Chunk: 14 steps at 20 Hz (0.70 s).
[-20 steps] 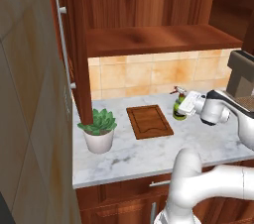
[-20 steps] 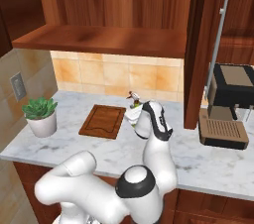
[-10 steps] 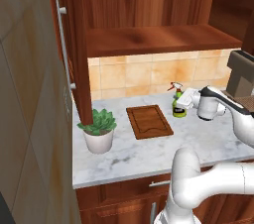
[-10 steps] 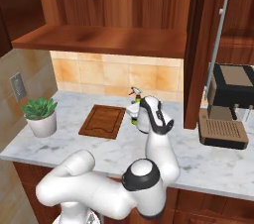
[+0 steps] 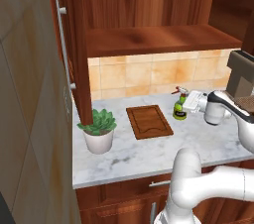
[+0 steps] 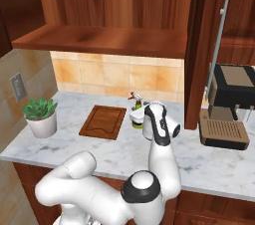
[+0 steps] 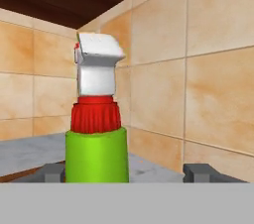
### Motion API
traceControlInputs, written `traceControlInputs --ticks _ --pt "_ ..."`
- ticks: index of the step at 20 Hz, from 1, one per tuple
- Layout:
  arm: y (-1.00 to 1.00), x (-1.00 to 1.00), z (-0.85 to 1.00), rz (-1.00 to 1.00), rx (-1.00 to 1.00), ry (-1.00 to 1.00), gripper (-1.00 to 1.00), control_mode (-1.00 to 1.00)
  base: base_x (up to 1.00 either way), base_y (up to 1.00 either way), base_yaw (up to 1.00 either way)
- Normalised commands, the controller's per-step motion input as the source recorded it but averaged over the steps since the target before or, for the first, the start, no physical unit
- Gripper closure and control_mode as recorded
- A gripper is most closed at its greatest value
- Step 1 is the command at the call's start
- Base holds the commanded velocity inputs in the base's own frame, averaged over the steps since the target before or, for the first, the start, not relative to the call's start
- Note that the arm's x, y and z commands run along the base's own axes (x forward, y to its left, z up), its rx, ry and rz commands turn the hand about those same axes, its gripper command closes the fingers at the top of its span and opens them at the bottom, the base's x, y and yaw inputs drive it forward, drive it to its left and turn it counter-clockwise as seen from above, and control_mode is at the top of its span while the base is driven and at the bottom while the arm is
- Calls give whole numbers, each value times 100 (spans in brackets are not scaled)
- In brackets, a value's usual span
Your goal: Grab the spray bottle from the cabinet, then place it next to the cutting board for sanitizing. Then grab the dish brush from the countertop next to the sink and place it next to the cutting board.
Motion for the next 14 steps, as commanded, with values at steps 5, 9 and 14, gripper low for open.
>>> traceControlInputs --ticks 5,9,14 --pt "0 -2 -13 0 0 0 -100 -100 0 0 0" --pt "-15 -15 0 0 1 0 -100 -100 0 0 0" --pt "-40 -30 0 -1 4 0 -100 -100 0 0 0"
